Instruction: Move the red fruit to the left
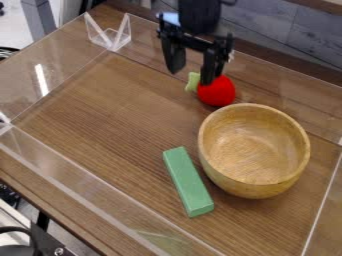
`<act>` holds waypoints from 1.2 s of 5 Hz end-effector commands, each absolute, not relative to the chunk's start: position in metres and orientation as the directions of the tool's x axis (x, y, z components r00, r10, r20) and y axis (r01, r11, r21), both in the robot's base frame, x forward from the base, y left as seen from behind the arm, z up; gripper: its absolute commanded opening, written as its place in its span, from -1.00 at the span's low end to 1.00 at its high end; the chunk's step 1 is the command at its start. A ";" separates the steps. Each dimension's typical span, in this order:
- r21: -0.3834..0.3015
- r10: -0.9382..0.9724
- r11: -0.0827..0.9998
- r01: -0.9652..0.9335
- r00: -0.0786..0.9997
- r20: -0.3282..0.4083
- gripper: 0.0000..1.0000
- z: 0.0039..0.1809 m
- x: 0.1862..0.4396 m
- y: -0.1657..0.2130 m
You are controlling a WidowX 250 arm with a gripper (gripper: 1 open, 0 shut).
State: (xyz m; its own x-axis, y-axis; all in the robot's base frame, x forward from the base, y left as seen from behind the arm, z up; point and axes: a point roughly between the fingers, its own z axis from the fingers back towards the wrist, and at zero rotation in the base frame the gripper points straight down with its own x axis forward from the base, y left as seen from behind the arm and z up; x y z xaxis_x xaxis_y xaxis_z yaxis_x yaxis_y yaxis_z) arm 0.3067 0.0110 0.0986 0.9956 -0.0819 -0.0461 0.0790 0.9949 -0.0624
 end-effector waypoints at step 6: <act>-0.073 -0.064 0.995 0.069 0.996 0.065 -1.00 0.137 0.315 0.024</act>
State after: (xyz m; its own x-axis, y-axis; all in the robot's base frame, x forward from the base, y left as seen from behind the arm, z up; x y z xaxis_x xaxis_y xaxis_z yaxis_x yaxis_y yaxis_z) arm 0.3093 0.0236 0.1165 0.9987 -0.0504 -0.0048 0.0498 0.9952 -0.0839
